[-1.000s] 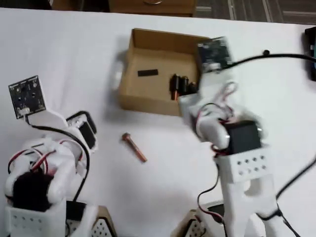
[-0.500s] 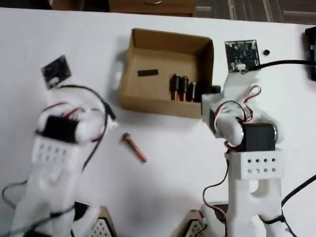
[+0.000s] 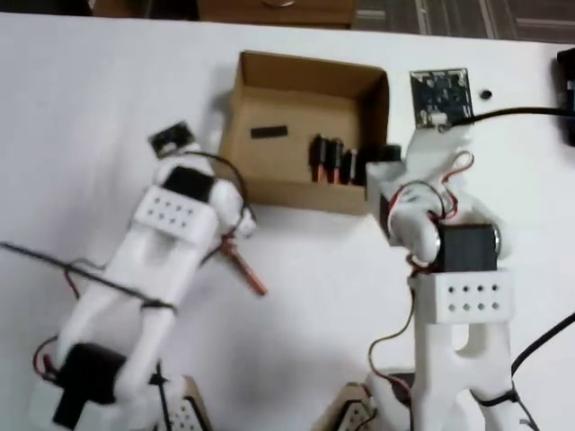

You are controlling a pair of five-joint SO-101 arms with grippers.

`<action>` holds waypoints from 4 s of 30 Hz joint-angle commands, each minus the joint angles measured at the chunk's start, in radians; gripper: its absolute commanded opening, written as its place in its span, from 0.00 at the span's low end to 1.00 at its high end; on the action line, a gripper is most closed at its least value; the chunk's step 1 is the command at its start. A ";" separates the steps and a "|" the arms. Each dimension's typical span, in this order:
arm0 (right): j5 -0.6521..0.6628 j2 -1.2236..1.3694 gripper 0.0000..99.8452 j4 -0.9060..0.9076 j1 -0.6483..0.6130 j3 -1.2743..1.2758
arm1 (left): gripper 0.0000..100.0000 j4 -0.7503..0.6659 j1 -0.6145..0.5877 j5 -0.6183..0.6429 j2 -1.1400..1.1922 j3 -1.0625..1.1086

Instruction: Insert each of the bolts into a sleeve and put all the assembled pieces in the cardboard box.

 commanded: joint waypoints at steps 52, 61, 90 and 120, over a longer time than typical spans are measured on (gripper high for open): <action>0.009 -0.036 0.02 -0.219 0.004 0.107 | 0.02 0.371 0.009 -0.221 0.296 -0.998; 0.009 -0.186 0.02 -0.113 0.001 0.103 | 0.02 0.388 0.046 -0.388 0.169 -1.167; -0.227 -0.544 0.02 0.308 -0.510 0.245 | 0.02 0.381 0.216 -0.446 -0.068 -1.112; -0.226 -0.846 0.02 0.058 -0.754 0.608 | 0.02 -0.064 0.207 -0.345 -0.769 -0.054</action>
